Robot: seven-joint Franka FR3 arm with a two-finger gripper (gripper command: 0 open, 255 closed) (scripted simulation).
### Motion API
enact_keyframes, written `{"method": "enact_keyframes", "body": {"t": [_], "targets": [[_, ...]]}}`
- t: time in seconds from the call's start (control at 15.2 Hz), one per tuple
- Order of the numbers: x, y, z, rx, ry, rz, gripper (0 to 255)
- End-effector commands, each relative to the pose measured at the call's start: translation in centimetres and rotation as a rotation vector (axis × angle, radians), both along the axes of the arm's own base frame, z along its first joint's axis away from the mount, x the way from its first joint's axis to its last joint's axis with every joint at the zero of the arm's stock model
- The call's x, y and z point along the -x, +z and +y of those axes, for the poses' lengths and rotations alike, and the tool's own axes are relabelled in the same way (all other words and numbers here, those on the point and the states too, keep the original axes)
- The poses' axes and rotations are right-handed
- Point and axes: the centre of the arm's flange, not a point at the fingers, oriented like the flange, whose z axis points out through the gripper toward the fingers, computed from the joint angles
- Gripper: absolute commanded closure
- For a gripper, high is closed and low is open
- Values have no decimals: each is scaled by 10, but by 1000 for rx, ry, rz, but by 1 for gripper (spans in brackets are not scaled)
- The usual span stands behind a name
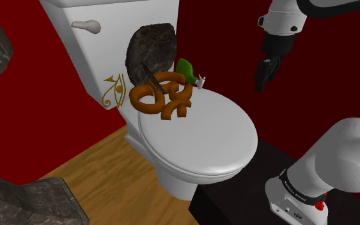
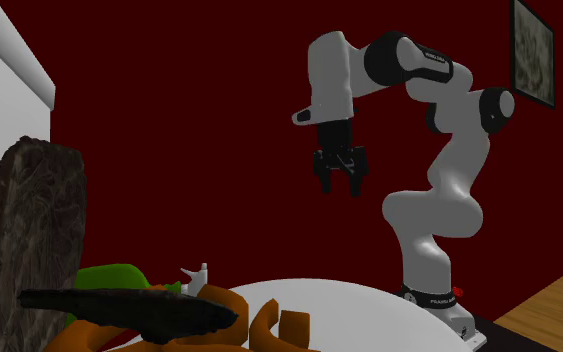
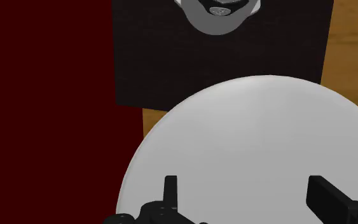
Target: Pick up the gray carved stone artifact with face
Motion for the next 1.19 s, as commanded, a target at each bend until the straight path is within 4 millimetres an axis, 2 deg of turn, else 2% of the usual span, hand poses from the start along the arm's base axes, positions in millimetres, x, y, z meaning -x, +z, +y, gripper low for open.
{"method": "enact_keyframes", "body": {"t": [0.0,0.59,1.12], "targets": [[0,0,0,0,0,0,0],[-87,-36,34,-86,-20,-98,0],[-168,-58,64,-162,-37,-186,0]]}}
